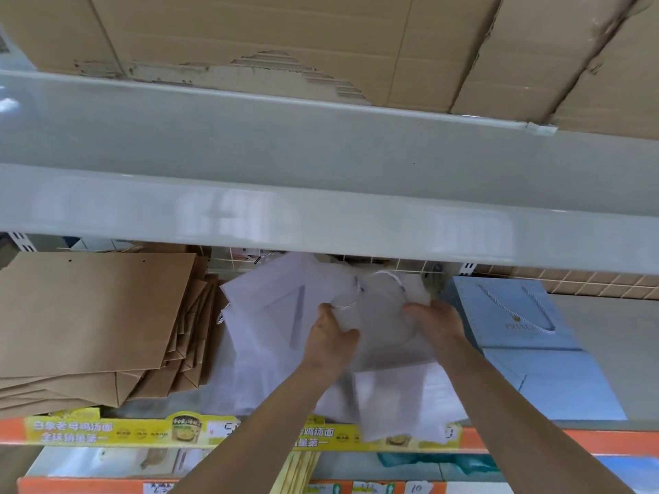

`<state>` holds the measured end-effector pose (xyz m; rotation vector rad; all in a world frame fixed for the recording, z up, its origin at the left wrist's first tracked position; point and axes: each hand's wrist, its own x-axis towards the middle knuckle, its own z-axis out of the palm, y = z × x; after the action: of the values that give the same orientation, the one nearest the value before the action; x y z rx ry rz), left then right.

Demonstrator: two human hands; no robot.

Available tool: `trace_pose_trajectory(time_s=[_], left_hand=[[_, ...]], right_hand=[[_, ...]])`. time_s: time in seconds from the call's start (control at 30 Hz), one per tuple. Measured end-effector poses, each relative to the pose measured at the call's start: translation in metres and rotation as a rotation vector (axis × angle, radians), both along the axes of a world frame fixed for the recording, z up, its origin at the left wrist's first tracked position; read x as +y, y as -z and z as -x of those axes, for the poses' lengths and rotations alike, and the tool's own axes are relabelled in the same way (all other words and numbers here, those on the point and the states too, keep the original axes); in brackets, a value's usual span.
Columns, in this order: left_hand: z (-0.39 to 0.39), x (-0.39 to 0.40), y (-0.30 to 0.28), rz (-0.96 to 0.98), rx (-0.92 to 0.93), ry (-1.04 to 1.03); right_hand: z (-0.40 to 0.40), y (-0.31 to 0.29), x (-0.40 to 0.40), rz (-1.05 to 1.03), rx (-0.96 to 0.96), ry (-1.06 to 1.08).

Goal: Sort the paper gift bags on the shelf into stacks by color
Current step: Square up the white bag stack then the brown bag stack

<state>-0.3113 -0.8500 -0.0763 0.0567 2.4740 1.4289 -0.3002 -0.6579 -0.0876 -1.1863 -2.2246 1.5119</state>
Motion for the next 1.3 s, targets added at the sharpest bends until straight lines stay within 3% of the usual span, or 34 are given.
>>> trace_pose_trajectory(time_s=[0.17,0.4,0.47,0.53,0.63,0.77,0.87,0.97,1.03,1.2,1.3], left_hand=[[-0.016,0.022,0.004,-0.054,0.030,0.073],[-0.029,0.028,0.009,-0.187,0.026,0.269],[-0.024,0.027,0.008,0.028,0.143,0.291],[-0.009,0.017,0.009,0.318,0.304,0.127],[0.018,-0.004,0.007,0.475,0.211,-0.111],[0.039,-0.010,0.002,0.208,-0.009,-0.049],[0.038,-0.013,0.005,0.051,0.139,-0.087],[0.033,-0.031,0.006,-0.100,0.233,-0.320],[0.028,-0.045,0.008,-0.139,0.164,-0.441],[-0.004,-0.065,0.019,-0.200,-0.159,-0.418],[0.000,-0.071,0.018,-0.249,-0.184,-0.474]], right_hand=[[-0.025,0.001,0.021,0.112,0.066,-0.001],[-0.042,0.006,0.035,0.090,0.114,0.077],[-0.046,0.006,0.041,0.107,0.100,0.117],[-0.050,0.006,0.044,0.107,0.088,0.151],[-0.057,0.010,0.048,0.108,0.037,0.207],[-0.056,0.014,0.048,0.177,0.015,0.243],[-0.049,0.011,0.047,0.231,0.055,0.240],[-0.041,0.006,0.044,0.269,0.097,0.251],[-0.035,0.003,0.040,0.321,0.132,0.289],[-0.017,0.006,0.019,0.415,0.196,0.360],[-0.015,0.018,0.001,0.427,0.158,0.311]])
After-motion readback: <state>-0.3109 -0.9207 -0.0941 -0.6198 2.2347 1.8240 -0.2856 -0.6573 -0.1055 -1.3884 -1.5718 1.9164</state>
